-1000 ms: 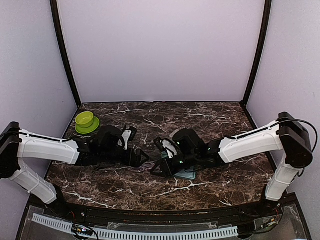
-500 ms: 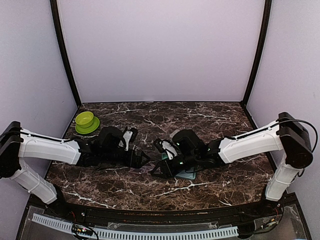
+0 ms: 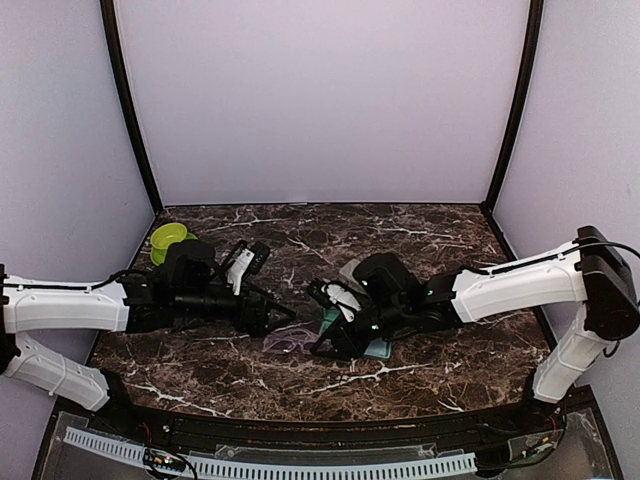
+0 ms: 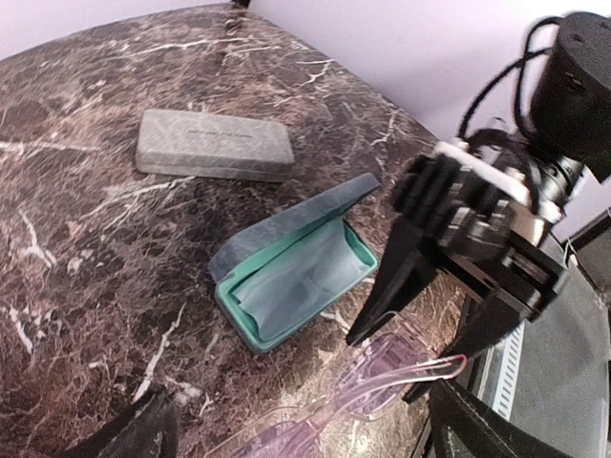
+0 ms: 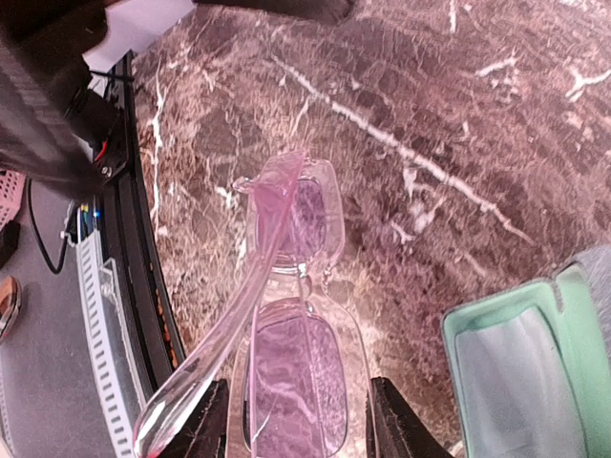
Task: Organize the sunglasses
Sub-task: Fold the left temple of the sunglasses on the sunglasses.
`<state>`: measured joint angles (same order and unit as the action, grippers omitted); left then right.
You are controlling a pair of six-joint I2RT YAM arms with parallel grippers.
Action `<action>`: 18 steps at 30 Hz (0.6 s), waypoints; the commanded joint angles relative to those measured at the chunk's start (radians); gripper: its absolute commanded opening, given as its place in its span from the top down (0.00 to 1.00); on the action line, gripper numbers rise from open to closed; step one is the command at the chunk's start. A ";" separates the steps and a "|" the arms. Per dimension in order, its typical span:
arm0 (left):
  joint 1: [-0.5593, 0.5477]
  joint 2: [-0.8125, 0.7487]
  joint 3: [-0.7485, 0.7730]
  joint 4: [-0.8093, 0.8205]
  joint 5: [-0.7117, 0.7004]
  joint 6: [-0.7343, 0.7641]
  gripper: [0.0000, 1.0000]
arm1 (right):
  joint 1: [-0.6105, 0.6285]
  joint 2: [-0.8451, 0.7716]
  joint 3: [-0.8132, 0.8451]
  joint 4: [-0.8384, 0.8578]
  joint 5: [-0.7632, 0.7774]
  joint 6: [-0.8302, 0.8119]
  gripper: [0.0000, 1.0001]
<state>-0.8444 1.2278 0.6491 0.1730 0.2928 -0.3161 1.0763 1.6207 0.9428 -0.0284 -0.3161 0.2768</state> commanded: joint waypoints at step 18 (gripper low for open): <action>-0.195 -0.092 -0.046 -0.052 -0.100 0.623 0.02 | -0.108 -0.040 0.014 0.034 -0.297 0.270 0.80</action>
<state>-1.0126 1.0985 0.5873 0.1455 0.2672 0.2096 0.9684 1.5856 0.9447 -0.0574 -0.5472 0.4976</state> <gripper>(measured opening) 0.977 0.430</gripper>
